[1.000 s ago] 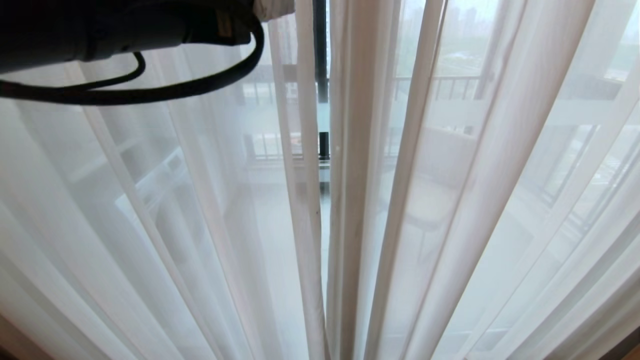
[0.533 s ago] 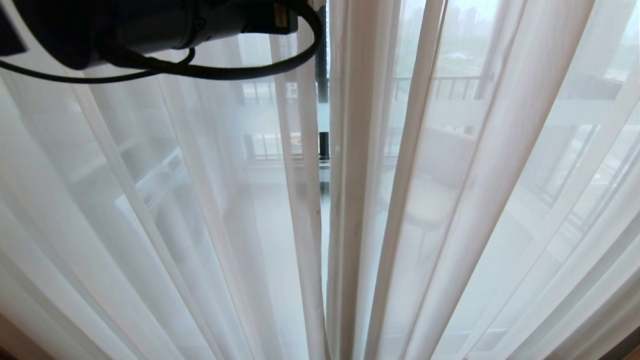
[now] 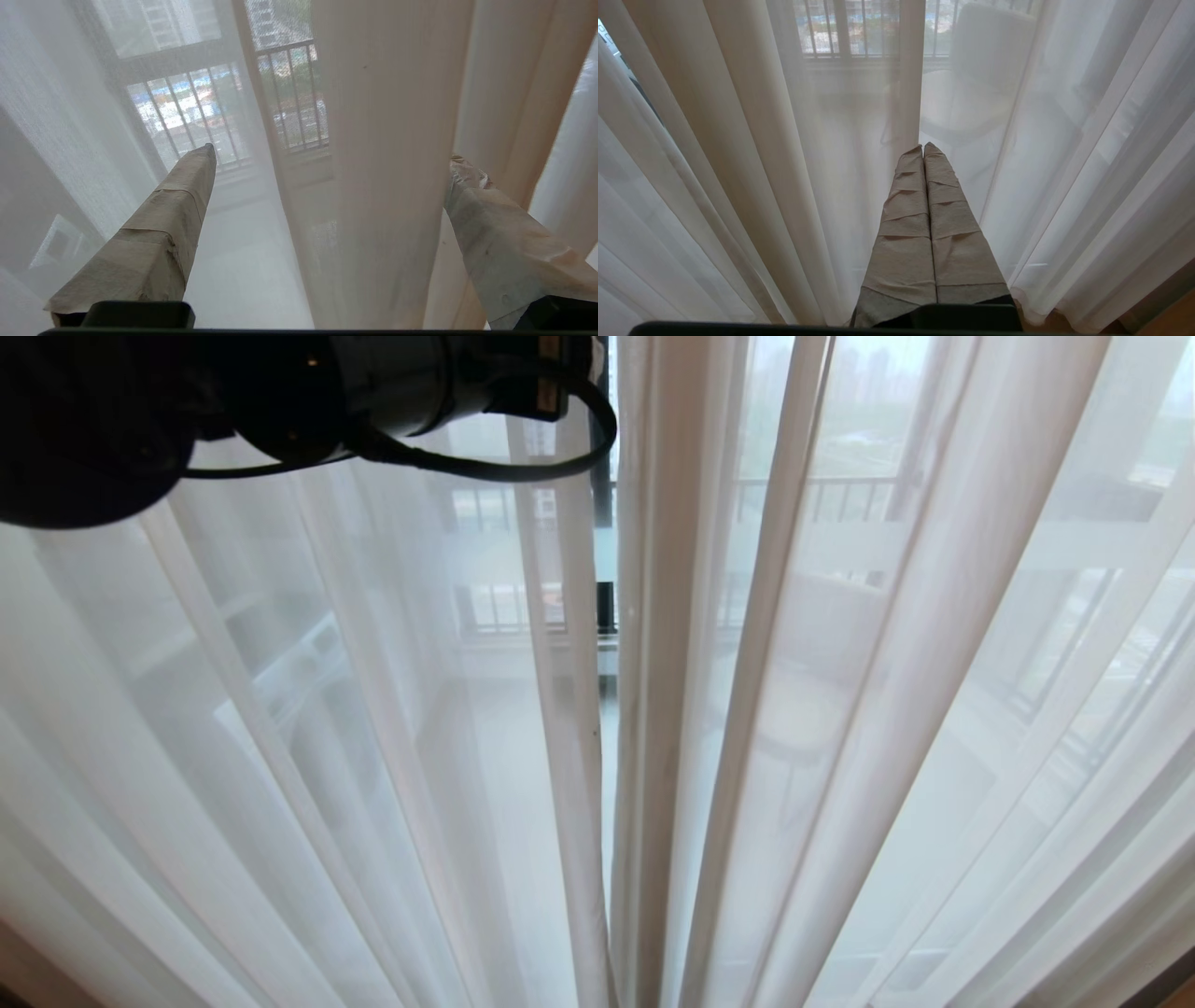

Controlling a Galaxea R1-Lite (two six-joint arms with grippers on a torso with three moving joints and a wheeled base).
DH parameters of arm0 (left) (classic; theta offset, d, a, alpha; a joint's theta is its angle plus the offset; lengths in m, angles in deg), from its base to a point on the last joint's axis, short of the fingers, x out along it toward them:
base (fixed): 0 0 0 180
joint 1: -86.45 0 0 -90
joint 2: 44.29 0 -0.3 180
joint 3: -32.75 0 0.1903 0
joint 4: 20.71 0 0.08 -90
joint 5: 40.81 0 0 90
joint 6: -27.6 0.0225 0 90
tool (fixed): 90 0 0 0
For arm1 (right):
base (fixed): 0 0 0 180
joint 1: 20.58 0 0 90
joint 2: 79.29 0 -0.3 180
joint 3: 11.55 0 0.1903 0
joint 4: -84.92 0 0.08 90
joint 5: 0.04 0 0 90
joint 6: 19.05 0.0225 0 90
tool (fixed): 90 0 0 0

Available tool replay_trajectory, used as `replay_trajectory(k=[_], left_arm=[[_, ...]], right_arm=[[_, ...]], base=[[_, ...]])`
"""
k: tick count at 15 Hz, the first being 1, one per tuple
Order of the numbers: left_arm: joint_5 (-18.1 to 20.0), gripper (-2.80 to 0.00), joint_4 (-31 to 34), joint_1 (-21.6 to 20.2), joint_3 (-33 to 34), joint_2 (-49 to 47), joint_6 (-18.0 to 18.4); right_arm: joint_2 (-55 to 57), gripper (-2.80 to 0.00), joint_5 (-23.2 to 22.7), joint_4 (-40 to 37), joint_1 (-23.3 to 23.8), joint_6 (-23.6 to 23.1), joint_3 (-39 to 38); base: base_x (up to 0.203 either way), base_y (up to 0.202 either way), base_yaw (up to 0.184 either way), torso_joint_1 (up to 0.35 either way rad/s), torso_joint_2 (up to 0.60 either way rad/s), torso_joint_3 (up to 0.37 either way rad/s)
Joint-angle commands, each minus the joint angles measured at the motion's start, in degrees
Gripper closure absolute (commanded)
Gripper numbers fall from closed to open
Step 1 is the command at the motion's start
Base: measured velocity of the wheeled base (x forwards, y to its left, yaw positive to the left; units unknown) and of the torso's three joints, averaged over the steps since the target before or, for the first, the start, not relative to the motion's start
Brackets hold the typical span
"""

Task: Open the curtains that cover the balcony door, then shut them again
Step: Pull the inner curtains open on both sides

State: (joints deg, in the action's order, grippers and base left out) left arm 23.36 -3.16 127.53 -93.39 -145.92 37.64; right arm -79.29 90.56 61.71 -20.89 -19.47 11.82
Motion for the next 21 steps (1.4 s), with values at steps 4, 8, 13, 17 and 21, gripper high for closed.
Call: replay_trajectory(k=[4,8,13,17,21], left_arm=[[-0.9,-2.80,-0.1,-1.0,-4.7,-4.4,0.2],[-3.0,-2.80,-0.1,-1.4,-11.1,-8.9,2.4],[-5.2,-2.80,-1.4,-1.4,-11.1,-9.5,3.6],[-6.3,-2.80,-1.5,-2.7,-11.1,-9.6,4.0],[-6.3,0.00,-2.7,-4.3,-11.0,-9.7,4.2]], right_arm=[[0.0,0.00,0.0,0.0,0.0,0.0,0.0],[0.1,0.00,0.0,0.0,0.0,0.0,0.0],[0.0,0.00,0.0,0.0,0.0,0.0,0.0],[0.1,0.00,0.0,0.0,0.0,0.0,0.0],[0.1,0.00,0.0,0.0,0.0,0.0,0.0]], base=[[0.000,0.000,0.000,0.000,0.00,0.000],[0.000,0.000,0.000,0.000,0.00,0.000],[0.000,0.000,0.000,0.000,0.00,0.000],[0.000,0.000,0.000,0.000,0.00,0.000],[0.000,0.000,0.000,0.000,0.00,0.000]])
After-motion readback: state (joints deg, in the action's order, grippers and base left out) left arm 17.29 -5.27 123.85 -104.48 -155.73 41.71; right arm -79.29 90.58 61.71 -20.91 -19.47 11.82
